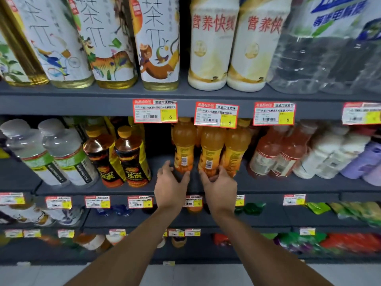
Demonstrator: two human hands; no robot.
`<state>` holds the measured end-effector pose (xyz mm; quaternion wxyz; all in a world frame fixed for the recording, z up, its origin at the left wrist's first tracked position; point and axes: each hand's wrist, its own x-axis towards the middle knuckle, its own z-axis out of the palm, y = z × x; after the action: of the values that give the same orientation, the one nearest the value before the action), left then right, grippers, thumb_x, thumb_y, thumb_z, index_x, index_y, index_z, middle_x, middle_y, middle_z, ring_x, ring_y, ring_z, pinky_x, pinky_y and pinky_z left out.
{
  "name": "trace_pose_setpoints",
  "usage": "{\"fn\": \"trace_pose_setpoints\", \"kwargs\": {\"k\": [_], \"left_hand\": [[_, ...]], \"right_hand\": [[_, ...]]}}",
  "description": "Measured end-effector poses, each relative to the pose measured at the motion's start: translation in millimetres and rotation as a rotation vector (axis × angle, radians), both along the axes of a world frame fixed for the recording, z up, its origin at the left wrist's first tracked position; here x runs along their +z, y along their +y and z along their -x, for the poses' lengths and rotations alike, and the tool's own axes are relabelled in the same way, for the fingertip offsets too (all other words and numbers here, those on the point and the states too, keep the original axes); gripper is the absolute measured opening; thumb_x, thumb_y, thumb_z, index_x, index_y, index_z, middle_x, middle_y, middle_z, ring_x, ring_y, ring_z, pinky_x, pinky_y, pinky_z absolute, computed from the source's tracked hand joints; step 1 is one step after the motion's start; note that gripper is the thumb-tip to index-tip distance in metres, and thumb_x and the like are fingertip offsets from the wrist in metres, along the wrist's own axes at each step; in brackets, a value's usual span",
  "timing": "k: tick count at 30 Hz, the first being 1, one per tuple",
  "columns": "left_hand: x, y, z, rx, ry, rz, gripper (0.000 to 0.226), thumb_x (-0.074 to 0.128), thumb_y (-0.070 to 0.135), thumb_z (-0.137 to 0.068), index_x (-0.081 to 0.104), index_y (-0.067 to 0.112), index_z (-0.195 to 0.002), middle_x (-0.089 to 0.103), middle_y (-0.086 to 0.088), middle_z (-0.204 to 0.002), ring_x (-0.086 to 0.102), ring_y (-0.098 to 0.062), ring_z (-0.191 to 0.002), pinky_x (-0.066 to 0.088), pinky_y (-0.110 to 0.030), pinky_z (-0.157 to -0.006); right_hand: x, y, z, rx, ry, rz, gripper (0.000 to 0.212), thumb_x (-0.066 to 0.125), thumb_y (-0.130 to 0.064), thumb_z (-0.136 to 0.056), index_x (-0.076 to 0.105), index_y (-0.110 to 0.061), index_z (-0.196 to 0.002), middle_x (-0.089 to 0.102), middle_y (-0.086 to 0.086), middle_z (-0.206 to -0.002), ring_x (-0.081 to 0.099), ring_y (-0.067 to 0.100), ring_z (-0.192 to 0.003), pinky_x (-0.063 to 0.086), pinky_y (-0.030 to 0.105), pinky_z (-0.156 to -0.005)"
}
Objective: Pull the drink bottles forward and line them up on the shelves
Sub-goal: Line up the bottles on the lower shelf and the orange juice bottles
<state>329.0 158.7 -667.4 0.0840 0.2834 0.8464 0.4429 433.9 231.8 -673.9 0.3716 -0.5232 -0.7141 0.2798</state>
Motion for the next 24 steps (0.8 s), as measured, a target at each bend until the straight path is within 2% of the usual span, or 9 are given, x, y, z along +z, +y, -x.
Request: {"fn": "trace_pose_setpoints", "kwargs": {"k": [2,5,11,15,24], "left_hand": [[0.3,4.8,2.4,0.000,0.025,-0.010,0.073,0.069,0.045,-0.091,0.041,0.010,-0.148,0.056,-0.008,-0.135,0.053,-0.024,-0.126,0.048,-0.040,-0.100],[-0.7,9.4,7.5,-0.029,0.026,-0.055,0.065,0.071,0.045,-0.089,0.049,0.015,-0.142,0.060,-0.005,-0.130,0.055,-0.022,-0.122,0.050,-0.044,-0.099],[-0.6,14.2,11.5,-0.082,0.022,-0.136,0.049,0.078,0.039,-0.084,0.058,0.023,-0.126,0.065,0.004,-0.113,0.062,-0.013,-0.106,0.055,-0.041,-0.091],[-2.1,16.2,21.4,-0.124,0.050,-0.117,0.053,0.079,0.039,-0.083,0.057,0.022,-0.128,0.066,0.003,-0.114,0.062,-0.014,-0.106,0.054,-0.040,-0.091],[-0.8,19.2,35.1,-0.238,-0.011,-0.075,0.055,0.077,0.037,-0.085,0.054,0.024,-0.133,0.067,0.006,-0.119,0.062,-0.012,-0.111,0.053,-0.041,-0.096]], "right_hand": [[-1.8,2.7,4.1,0.009,-0.009,-0.010,0.041,0.067,-0.052,-0.090,0.063,-0.014,-0.104,0.071,0.002,-0.086,0.069,0.022,-0.081,0.057,0.040,-0.073],[-0.8,3.1,13.4,-0.029,0.001,0.003,0.051,0.068,-0.054,-0.089,0.062,-0.010,-0.114,0.071,0.009,-0.101,0.068,0.028,-0.093,0.056,0.039,-0.079],[2.7,-4.0,29.3,-0.139,0.056,0.075,0.053,0.073,-0.052,-0.085,0.061,-0.006,-0.108,0.072,0.013,-0.097,0.070,0.033,-0.087,0.058,0.039,-0.073],[5.6,-2.2,35.2,-0.168,0.035,0.103,0.052,0.070,-0.051,-0.088,0.060,-0.006,-0.111,0.071,0.014,-0.099,0.070,0.034,-0.091,0.058,0.042,-0.076],[3.9,0.0,23.0,-0.047,-0.043,0.056,0.048,0.062,-0.051,-0.094,0.057,-0.008,-0.115,0.070,0.010,-0.100,0.068,0.031,-0.091,0.057,0.045,-0.078]]}}
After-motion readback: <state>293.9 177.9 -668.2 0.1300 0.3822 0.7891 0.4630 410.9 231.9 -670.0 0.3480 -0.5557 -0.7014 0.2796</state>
